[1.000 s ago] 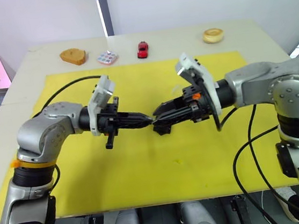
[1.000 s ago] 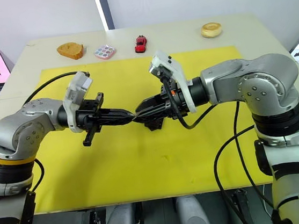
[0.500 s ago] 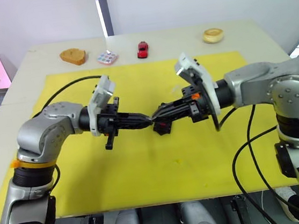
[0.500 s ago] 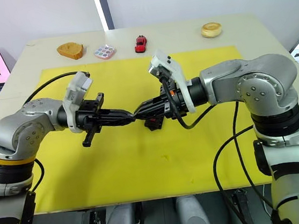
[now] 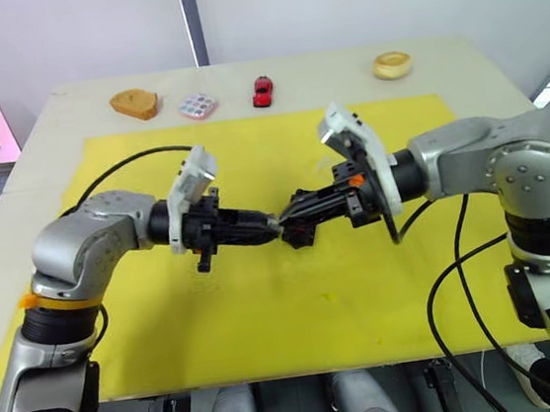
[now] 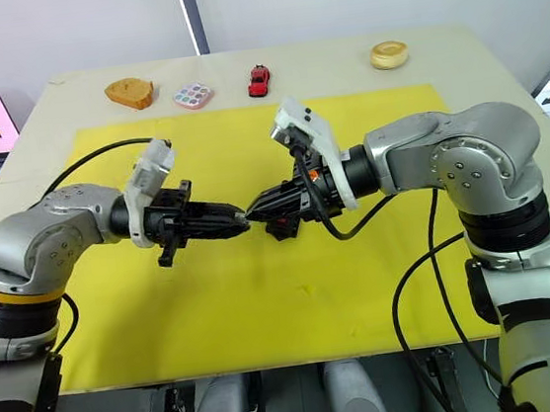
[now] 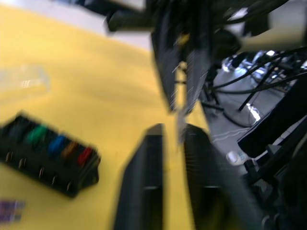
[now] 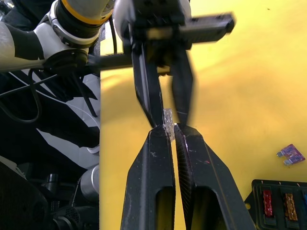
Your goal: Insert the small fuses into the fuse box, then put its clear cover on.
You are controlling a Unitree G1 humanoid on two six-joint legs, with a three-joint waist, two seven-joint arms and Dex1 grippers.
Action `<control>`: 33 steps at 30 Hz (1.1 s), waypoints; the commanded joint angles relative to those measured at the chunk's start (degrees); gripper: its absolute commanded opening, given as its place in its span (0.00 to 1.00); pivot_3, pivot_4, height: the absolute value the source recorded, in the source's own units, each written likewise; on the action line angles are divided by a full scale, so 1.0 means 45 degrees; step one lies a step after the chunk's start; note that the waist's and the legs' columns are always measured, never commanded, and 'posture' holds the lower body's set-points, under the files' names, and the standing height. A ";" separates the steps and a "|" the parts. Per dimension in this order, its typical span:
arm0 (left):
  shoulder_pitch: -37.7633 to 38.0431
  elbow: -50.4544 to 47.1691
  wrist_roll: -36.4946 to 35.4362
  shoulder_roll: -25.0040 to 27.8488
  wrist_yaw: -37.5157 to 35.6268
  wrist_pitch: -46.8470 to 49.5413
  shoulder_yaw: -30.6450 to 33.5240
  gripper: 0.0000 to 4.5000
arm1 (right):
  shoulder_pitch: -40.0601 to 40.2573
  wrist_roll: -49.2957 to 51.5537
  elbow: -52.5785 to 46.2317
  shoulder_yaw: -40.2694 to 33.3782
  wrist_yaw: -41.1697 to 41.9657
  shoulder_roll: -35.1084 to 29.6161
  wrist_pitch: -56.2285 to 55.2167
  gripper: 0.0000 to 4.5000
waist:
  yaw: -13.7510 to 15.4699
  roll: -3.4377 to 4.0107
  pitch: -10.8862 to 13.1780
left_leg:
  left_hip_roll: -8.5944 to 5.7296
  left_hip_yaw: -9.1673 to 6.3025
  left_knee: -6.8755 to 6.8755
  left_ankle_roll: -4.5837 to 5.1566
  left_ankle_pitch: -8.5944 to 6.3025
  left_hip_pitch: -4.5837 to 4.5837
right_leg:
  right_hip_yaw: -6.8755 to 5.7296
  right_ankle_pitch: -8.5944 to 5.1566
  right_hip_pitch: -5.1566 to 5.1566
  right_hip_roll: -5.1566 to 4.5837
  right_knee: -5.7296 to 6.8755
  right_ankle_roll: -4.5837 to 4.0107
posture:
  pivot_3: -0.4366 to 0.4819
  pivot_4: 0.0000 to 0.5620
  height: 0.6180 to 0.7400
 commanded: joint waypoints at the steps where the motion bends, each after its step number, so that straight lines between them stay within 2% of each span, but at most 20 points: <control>1: 0.1132 0.0740 -0.0034 -0.0009 0.0359 0.0637 0.0003 0.66 | 0.0015 0.0100 -0.0299 -0.0529 -0.0022 -0.0159 -0.0172 0.00 | -0.0036 0.0003 -0.0002 | 0.0002 0.0007 -0.0005 0.0001 -0.0001 0.0001 | 0.0006 0.0000 -0.0005 0.0000 0.0001 0.0000 | 0.48 0.27 1.00; 4: 0.1867 0.2305 0.0412 -0.0538 0.0750 0.0676 -0.0262 0.99 | 0.0207 0.0239 -0.0517 -0.0724 -0.0227 -0.0142 -0.0081 0.00 | 0.0000 0.0001 0.0000 | 0.0006 0.0004 -0.0012 0.0002 -0.0001 -0.0007 | 0.0006 -0.0001 -0.0030 0.0005 0.0010 -0.0004 | 0.48 0.27 1.00; 7: 0.1968 0.3134 0.0284 -0.1115 0.0946 0.0976 -0.0165 0.99 | 0.0373 0.0365 -0.0788 -0.0845 -0.0350 -0.0156 0.0001 0.00 | 0.0093 -0.0002 -0.0002 | 0.0005 -0.0007 0.0003 0.0002 0.0000 -0.0060 | -0.0005 0.0000 -0.0061 0.0002 0.0015 -0.0003 | 0.48 0.27 1.00; 11: 0.1919 0.3805 0.0879 -0.1137 0.0610 0.0245 -0.0397 0.99 | 0.0555 0.0508 -0.0940 -0.1002 -0.0577 -0.0161 0.0140 0.00 | 0.0088 -0.0002 -0.0005 | -0.0004 -0.0003 0.0023 0.0002 0.0000 -0.0087 | -0.0010 0.0003 -0.0072 -0.0018 0.0009 0.0001 | 0.48 0.27 1.00; 15: 0.1741 0.3788 0.0828 -0.0790 0.0189 0.0031 -0.0101 0.99 | 0.0747 0.0201 -0.1078 -0.0779 -0.0519 -0.0505 -0.0114 0.00 | 0.0052 -0.0001 -0.0006 | 0.0001 -0.0010 0.0023 0.0001 0.0001 -0.0081 | -0.0011 0.0004 -0.0073 -0.0006 0.0015 -0.0003 | 0.48 0.27 1.00; 19: 0.1664 0.3087 0.1020 -0.0241 -0.0422 -0.0903 0.0090 0.99 | 0.0458 -0.1239 -0.0593 0.0076 -0.0035 -0.1238 -0.1259 0.00 | 0.0010 -0.0001 -0.0006 | 0.0001 -0.0005 0.0022 0.0001 0.0001 -0.0086 | -0.0010 0.0004 -0.0086 -0.0006 0.0015 -0.0004 | 0.48 0.27 1.00; 24: 0.0985 0.2468 0.1931 -0.0025 -0.0876 -0.3236 0.0076 0.99 | -0.0278 -0.3283 0.0519 0.1672 0.0922 -0.1960 -0.2644 0.00 | 0.0028 0.0001 -0.0003 | 0.0005 0.0007 0.0017 0.0000 0.0001 -0.0121 | -0.0005 0.0008 -0.0137 -0.0003 0.0017 -0.0009 | 0.48 0.27 1.00; 33: -0.0818 0.3756 0.4502 -0.1140 -0.1169 -0.8523 -0.0631 0.99 | -0.1272 -0.5972 0.2702 0.3543 0.1666 -0.1355 -0.4040 0.00 | 0.0059 0.0001 -0.0002 | -0.0002 0.0012 0.0022 0.0001 0.0001 -0.0171 | -0.0007 0.0011 -0.0169 -0.0010 0.0011 -0.0003 | 0.48 0.27 1.00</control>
